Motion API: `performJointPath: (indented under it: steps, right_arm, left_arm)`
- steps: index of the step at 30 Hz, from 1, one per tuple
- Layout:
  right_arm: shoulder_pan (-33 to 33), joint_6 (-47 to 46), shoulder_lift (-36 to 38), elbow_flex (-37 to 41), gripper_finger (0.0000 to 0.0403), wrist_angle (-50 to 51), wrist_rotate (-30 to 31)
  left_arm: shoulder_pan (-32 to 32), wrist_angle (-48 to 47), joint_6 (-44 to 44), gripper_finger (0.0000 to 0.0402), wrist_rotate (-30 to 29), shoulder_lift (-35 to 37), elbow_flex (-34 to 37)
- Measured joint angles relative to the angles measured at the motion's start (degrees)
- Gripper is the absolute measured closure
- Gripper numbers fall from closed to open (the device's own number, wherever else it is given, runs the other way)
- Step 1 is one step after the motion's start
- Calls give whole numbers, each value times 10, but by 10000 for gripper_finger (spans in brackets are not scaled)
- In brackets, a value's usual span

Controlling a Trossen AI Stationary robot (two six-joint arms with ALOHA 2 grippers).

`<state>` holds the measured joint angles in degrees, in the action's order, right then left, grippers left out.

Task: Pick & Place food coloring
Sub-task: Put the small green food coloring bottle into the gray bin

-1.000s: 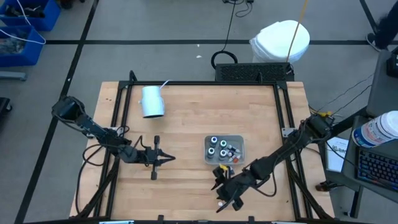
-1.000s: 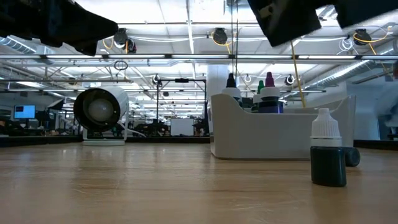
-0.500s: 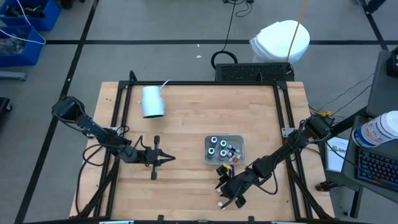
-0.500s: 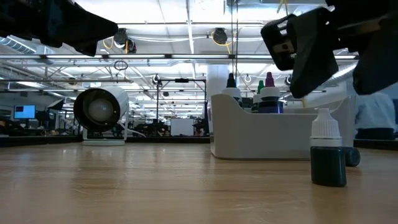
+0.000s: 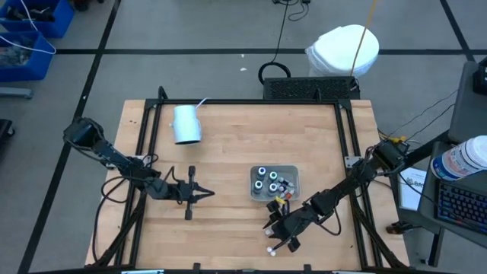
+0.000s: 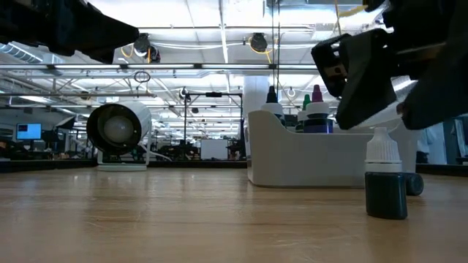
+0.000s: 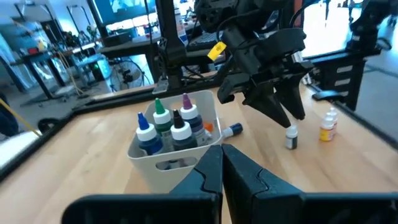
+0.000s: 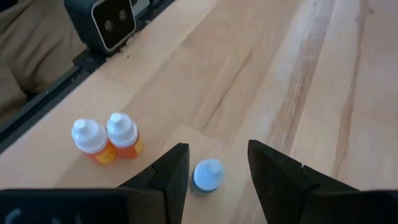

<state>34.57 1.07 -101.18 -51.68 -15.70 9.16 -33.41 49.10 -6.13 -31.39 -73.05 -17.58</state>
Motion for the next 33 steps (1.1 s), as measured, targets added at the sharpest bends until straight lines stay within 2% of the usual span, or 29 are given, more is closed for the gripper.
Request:
performJointPath:
  steps: [8, 33]
  right_arm:
    - [0, 11, 0, 1, 250, -29, 0]
    - [12, 0, 0, 1, 250, -33, -3]
  left_arm:
    - [0, 0, 19, 392, 34, 0, 0]
    - [0, 0, 19, 391, 29, 0, 0]
